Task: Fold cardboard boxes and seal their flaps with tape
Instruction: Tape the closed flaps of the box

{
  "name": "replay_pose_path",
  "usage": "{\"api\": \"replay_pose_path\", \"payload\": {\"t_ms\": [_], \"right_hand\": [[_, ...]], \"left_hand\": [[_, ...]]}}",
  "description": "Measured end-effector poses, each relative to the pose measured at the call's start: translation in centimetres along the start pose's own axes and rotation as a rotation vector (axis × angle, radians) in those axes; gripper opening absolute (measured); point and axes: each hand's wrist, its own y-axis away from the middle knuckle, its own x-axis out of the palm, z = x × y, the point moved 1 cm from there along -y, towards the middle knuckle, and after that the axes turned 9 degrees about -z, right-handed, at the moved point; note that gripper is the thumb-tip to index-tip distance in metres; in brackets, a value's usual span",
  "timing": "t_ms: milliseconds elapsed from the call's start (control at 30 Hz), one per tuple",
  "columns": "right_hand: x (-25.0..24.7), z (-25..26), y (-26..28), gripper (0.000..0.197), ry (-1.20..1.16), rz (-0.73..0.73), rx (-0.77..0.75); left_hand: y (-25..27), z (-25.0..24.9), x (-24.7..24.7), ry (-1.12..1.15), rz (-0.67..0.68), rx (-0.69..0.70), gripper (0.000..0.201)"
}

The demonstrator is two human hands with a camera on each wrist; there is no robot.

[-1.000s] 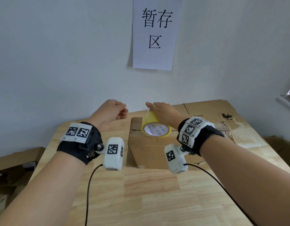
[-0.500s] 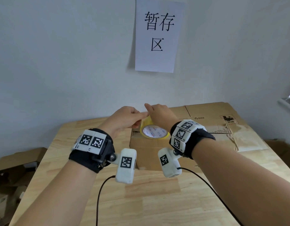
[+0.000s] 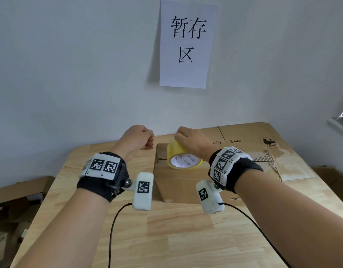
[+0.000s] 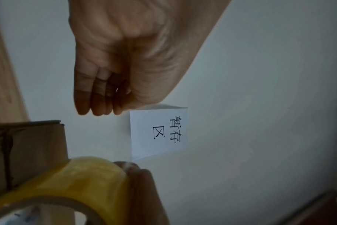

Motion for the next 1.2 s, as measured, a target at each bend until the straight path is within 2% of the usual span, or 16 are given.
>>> {"api": "replay_pose_path", "payload": {"t_ms": [100,167,267,300,400,467,533,600,667,867,1000,1200], "right_hand": [[0.1,0.5,-0.3,0.030,0.026,-0.040,-0.037],[0.1,0.8,-0.5,0.032,0.063,-0.047,-0.058],[0.6,0.9,-0.7,0.022,0.169,-0.063,-0.073],[0.9,0.9,-0.9,0.020,0.171,-0.086,-0.054],[0.9,1.0,-0.8,0.023,0.206,-0.077,-0.051],[1.0,1.2,-0.8,0.021,0.186,-0.069,-0.086],[0.5,1.2,-0.8,0.021,0.091,-0.049,-0.055],[0.1,1.1,-0.4,0.019,-0.152,-0.019,0.038],[-0.2,1.1,-0.2,0.013,-0.258,0.003,0.031],[-0.8,0.7,-0.2,0.020,-0.202,0.083,-0.003],[-0.5,0.8,-0.2,0.022,-0.178,0.074,-0.011],[-0.8,0.6,-0.5,0.010,-0.266,0.093,0.045]], "left_hand": [[0.0,0.1,-0.1,0.018,0.062,-0.035,0.023],[0.2,0.1,0.3,-0.019,0.107,-0.056,0.037],[0.8,0.4,0.8,0.004,0.194,-0.100,0.062],[1.1,0.5,1.0,-0.002,0.212,-0.087,0.061],[1.5,0.6,1.2,-0.030,0.191,-0.001,0.029],[1.4,0.5,1.3,-0.027,0.174,0.027,0.017],[1.3,0.4,1.2,-0.022,0.185,0.035,0.014],[1.2,0.3,1.1,-0.035,0.183,0.050,0.014],[0.9,0.2,0.9,-0.049,0.170,0.062,0.015],[0.8,0.0,1.3,-0.011,0.215,0.042,0.014],[0.7,0.1,1.1,-0.061,0.214,0.058,0.009],[1.0,-0.5,0.7,-0.161,0.177,0.084,0.017]]}}
